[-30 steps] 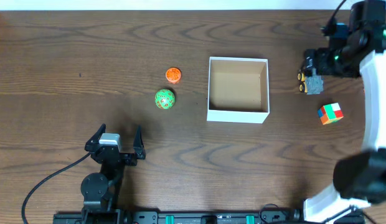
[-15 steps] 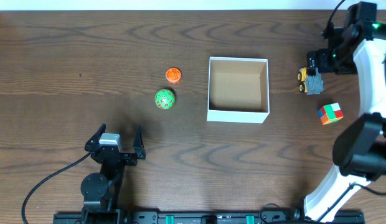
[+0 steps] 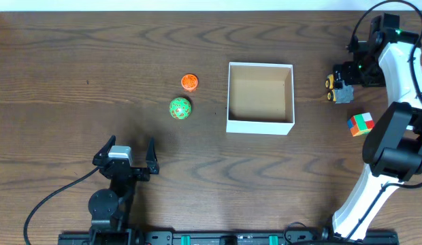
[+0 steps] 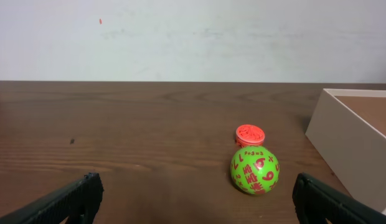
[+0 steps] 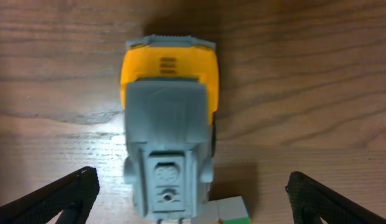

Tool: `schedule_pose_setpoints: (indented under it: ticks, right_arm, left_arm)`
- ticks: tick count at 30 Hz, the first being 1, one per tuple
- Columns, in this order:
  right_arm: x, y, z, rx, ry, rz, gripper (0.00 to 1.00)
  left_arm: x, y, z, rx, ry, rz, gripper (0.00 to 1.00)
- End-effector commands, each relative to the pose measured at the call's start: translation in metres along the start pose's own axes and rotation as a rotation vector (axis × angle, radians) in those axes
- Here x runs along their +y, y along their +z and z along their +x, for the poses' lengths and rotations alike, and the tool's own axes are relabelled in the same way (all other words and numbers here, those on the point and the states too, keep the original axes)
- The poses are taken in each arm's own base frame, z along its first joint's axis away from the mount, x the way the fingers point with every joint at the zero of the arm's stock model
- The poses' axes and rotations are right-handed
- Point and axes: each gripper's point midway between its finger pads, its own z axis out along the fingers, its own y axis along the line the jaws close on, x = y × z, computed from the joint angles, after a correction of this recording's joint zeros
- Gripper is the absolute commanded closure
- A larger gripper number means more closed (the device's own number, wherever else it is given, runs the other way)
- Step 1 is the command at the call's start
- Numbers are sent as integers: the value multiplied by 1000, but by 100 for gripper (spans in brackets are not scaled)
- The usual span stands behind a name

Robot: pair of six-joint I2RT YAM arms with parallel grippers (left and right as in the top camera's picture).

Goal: Pack container
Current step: 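Reach the right gripper to the yellow-grey toy truck and grasp it, then carry the truck left and lower it into the white box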

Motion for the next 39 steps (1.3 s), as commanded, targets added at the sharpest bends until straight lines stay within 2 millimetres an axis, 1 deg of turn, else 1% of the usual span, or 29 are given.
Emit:
schedule_pose_setpoints:
  ticks: [1,8,10,13,15,20,23,25,26,27,28,29,33,39]
  right_arm:
    - [-6,14,-2,13,-3,2,1]
    - [-5,28,-6,16,-6,0,2]
    - [-5,29,-6,17,-6,-1,4]
    - [-2,29,-6,12,-9,-19,11]
    - [0,29,-7,9,-10,-34,13]
    - [2,30,-5,13,-9,-45,13]
    - [7,31,-5,8,-9,-73,16]
    - [10,31,-6,5,-9,-86,20]
    - [10,31,-6,5,-9,-86,23]
    - [10,31,-6,5,-9,-86,31]
    - [10,31,-6,5,-9,-86,36]
    - [10,31,-6,5,-9,-86,39]
    - [9,31,-7,2,-9,-85,41]
    - [9,31,-7,-1,-8,-84,49]
  left_arm:
    - [0,1,15,45,2,7,2]
    - [0,1,15,45,2,7,2]
    - [0,1,15,45,2,7,2]
    - [0,1,15,45,2,7,2]
    - [0,1,15,45,2,7,2]
    - [0,1,15,45,2,7,2]
    - [0,1,15,46,2,8,2]
    - [0,1,15,46,2,8,2]
    - [0,1,15,45,2,7,2]
    - [0,1,15,45,2,7,2]
    - [0,1,15,45,2,7,2]
    - [0,1,15,45,2,7,2]
    - [0,1,15,45,2,7,2]
    - [0,1,15,45,2,7,2]
